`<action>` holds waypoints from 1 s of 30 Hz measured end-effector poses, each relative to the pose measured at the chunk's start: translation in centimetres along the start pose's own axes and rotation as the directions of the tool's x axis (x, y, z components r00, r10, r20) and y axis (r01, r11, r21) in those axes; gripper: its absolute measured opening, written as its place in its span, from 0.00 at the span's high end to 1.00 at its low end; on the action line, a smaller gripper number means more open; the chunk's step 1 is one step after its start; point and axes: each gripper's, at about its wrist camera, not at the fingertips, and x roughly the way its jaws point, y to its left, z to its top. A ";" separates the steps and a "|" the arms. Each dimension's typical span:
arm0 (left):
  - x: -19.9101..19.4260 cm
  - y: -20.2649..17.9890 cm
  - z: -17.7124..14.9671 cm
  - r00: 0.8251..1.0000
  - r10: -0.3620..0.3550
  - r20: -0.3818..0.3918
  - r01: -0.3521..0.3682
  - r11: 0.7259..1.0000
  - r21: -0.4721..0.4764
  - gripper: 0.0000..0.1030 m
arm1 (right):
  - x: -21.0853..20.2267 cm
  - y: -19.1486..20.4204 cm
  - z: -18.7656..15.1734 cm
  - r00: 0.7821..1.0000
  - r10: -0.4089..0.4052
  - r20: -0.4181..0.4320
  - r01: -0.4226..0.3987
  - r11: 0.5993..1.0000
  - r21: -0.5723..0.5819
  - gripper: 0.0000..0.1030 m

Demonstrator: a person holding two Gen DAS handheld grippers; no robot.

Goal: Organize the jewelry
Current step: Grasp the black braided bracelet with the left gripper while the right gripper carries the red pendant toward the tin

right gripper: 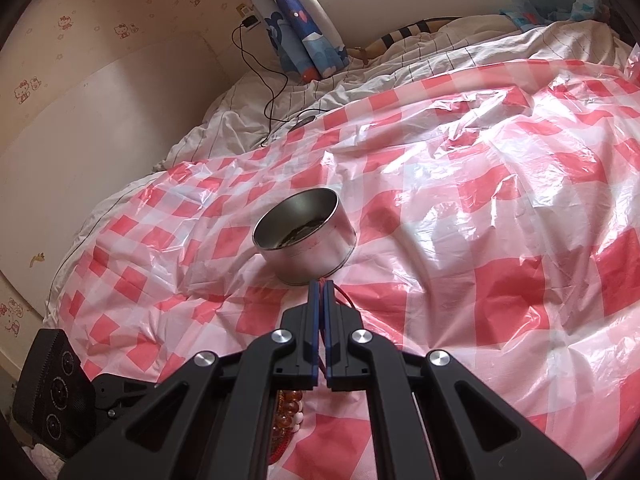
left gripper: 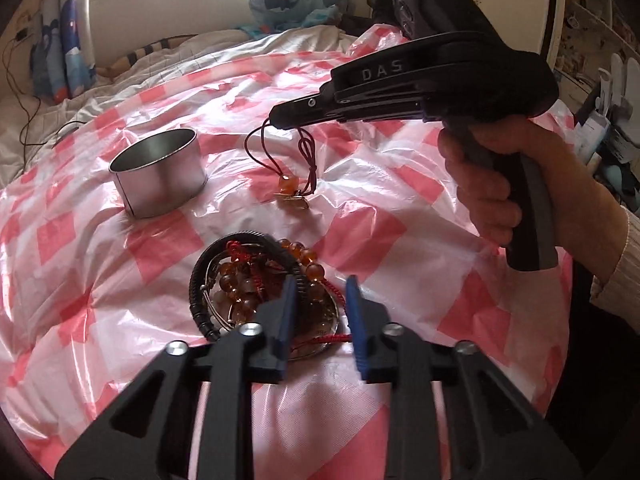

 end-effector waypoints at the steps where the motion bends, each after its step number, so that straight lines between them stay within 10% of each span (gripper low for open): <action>1: 0.2 0.0 -0.1 1.000 0.019 -0.008 -0.019 1.000 0.007 0.95 | 0.0 0.1 0.0 1.000 0.001 -0.001 -0.001 1.000 0.000 0.97; 18: -4.6 4.7 1.7 0.981 0.001 0.193 0.035 0.983 -0.183 1.00 | -0.5 -0.5 0.3 0.998 0.055 0.018 -0.056 0.997 0.047 0.97; 24: -3.2 3.7 1.4 0.995 -0.038 0.097 0.048 0.993 -0.110 0.99 | -0.1 -0.7 0.2 0.999 0.039 -0.011 -0.039 0.998 0.050 0.97; 30: -1.3 0.6 0.6 0.995 0.100 0.017 -0.101 0.994 0.043 0.46 | 0.2 -0.4 0.0 0.999 0.046 -0.023 -0.045 0.998 0.038 0.97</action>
